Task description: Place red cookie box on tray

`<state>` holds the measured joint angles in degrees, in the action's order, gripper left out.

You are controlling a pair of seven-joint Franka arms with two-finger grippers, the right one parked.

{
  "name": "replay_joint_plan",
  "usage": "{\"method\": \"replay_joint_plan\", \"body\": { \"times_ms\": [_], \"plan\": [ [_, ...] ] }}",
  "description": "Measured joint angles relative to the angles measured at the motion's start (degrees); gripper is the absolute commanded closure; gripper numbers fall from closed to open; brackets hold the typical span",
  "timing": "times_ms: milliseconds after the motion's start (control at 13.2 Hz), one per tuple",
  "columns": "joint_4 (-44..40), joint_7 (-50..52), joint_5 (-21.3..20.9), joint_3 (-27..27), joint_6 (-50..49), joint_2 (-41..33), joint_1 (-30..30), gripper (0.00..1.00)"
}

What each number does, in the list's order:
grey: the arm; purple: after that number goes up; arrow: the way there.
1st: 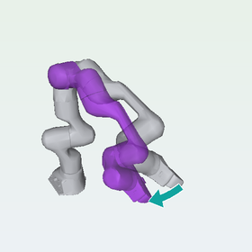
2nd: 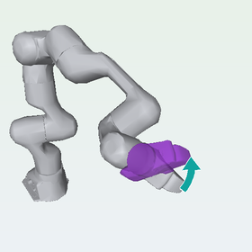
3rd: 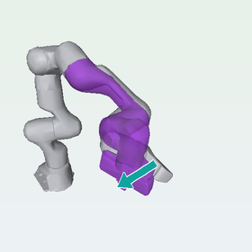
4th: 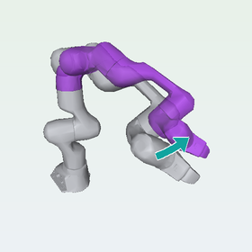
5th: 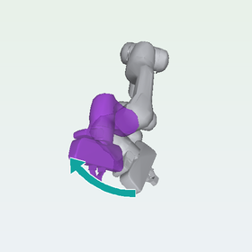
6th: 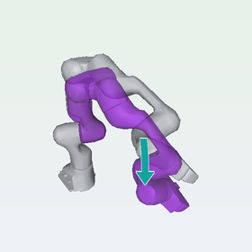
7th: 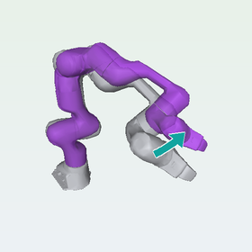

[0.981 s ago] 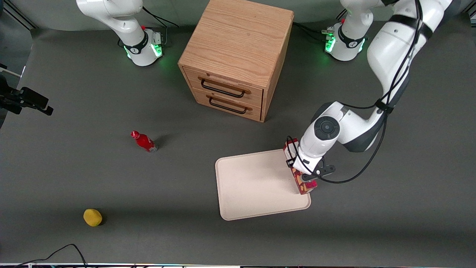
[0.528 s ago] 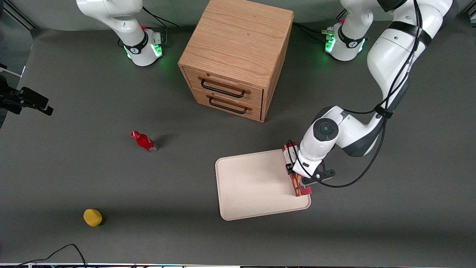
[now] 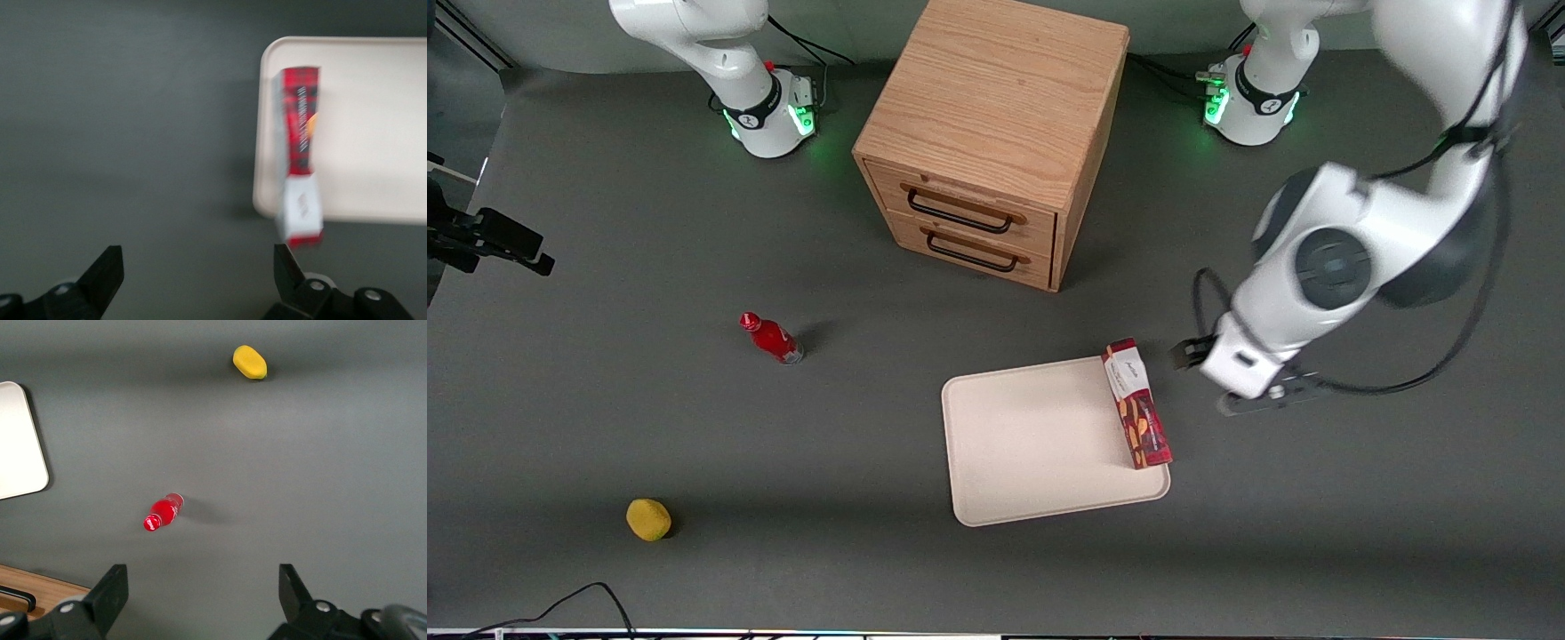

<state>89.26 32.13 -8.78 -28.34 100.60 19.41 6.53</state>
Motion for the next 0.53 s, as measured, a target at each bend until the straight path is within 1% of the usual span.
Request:
{"method": "replay_joint_plan", "body": {
  "times_ms": [75,226,377,528],
  "plan": [
    [-0.6,-5.4,2.5,3.0,-4.4,-3.6,0.1,0.0],
    [-0.3,-15.6,6.0,8.8,-11.4,-10.2,0.3,0.0],
    [3.1,-24.0,8.8,14.5,-13.5,-16.1,0.4,0.0],
    [9.6,-32.2,9.9,20.0,-13.5,-22.4,0.4,0.0]
  ]
}}
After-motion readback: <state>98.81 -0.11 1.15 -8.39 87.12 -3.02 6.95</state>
